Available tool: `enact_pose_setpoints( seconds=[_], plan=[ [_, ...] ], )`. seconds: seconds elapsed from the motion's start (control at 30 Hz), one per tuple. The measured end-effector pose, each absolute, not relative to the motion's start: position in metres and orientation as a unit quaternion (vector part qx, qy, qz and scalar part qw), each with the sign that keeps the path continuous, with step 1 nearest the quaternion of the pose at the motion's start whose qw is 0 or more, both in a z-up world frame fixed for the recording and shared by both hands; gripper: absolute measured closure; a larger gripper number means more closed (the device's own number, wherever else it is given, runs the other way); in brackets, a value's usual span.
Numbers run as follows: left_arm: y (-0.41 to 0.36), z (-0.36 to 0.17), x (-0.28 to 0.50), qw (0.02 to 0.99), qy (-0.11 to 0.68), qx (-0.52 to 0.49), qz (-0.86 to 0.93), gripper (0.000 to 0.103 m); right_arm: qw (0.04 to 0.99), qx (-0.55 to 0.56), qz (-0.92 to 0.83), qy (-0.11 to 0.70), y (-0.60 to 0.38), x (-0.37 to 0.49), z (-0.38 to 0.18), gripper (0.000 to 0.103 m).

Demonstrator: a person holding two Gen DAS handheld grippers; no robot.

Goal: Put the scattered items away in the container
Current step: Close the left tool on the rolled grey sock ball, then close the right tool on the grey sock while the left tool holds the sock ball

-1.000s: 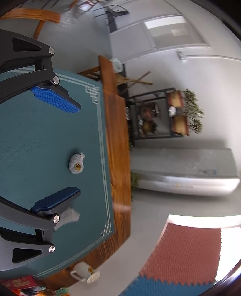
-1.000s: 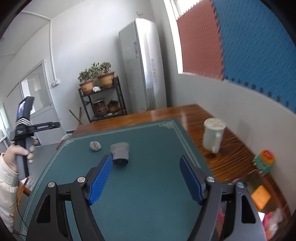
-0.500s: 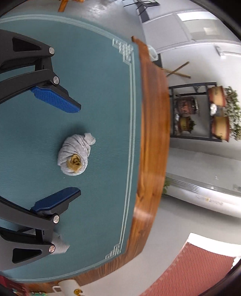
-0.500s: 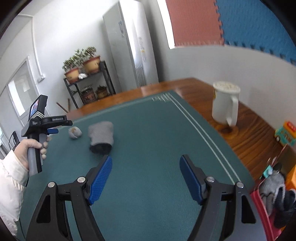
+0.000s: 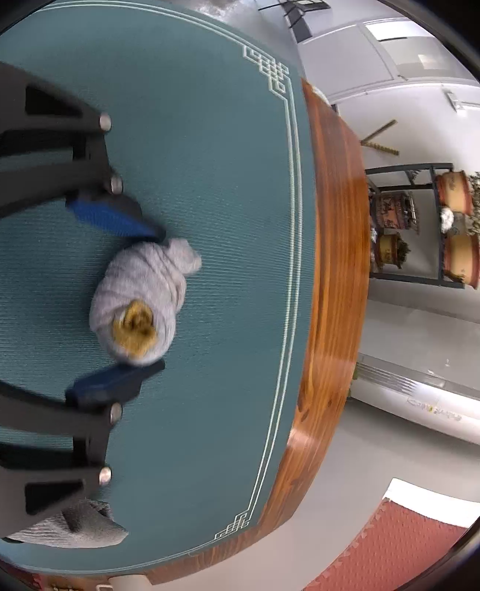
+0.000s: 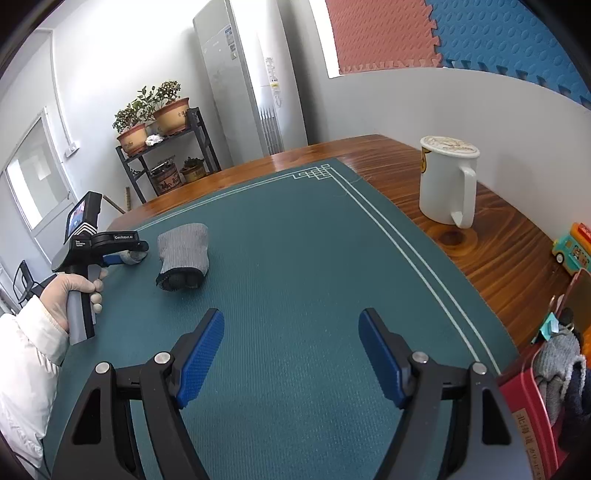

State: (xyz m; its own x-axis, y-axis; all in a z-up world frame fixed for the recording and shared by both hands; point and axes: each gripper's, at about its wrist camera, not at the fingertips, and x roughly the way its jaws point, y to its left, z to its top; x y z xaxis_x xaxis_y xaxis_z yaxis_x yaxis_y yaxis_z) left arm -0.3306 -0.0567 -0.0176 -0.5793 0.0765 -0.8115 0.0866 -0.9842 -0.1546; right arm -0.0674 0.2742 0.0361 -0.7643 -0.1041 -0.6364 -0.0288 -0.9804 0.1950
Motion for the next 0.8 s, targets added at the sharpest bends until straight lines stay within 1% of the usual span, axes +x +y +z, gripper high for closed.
enact_pose_setpoints(
  seconds=[0.17, 0.37, 0.5, 0.8],
  plan=[
    [-0.054, -0.011, -0.312, 0.002, 0.091, 0.449, -0.889, 0.047, 0.022, 0.347, -0.932, -0.100, 0.273, -0.069, 0.033, 0.024],
    [-0.037, 0.005, -0.267, -0.013, 0.069, 0.425, -0.903, 0.047, 0.025, 0.362, -0.926, -0.108, 0.271, -0.076, 0.027, 0.024],
    [-0.033, 0.014, -0.240, -0.028, 0.062, 0.408, -0.910, 0.047, 0.050, 0.397, -0.908, -0.122, 0.263, -0.097, 0.022, 0.024],
    [-0.045, 0.019, -0.204, -0.031, 0.069, 0.387, -0.919, 0.047, 0.106, 0.424, -0.894, -0.099, 0.209, -0.178, 0.030, 0.024]
  ],
)
